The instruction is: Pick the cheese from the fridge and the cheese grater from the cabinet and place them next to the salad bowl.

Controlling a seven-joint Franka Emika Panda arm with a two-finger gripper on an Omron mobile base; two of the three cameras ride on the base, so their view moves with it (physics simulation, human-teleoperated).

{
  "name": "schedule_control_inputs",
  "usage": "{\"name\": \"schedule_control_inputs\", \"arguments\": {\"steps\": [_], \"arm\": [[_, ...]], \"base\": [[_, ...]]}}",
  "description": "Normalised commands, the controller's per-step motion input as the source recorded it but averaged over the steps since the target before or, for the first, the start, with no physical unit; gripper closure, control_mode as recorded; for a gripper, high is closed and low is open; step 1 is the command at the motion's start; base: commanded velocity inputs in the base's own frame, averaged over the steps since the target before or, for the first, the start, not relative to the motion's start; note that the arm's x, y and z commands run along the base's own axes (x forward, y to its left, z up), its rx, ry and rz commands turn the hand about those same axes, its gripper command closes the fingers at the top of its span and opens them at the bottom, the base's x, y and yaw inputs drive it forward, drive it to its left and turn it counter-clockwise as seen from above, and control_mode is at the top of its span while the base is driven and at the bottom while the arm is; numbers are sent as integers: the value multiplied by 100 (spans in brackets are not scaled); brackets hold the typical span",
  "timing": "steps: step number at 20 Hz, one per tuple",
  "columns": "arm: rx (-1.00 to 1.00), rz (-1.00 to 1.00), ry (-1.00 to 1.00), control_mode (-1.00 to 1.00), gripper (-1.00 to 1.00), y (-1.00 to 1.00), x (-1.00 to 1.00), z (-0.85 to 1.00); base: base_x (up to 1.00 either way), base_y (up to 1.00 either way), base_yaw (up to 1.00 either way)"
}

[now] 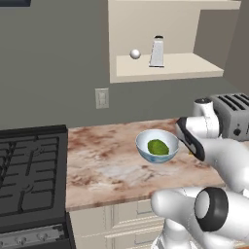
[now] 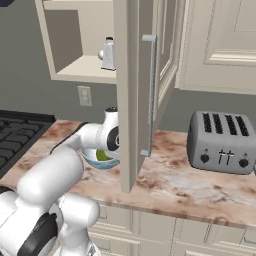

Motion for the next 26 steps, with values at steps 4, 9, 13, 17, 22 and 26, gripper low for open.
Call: {"name": "schedule_control_inputs", "arguments": {"steps": [4,9,13,17,22,26], "arm": [[5,12,0,-100,100,-16,28,-18],[8,12,1,-100,100,-20,12,-20],[10,6,4,-100,100,0,4,-30],[11,4,1,-100,100,0,6,-24],[5,2,0,-100,100,-1,16,-16],[0,0,0,-100,100,0,15,-14]], "base": [[0,0,0],[0,0,0],[0,0,0],[0,0,0],[0,0,0],[0,0,0]]}}
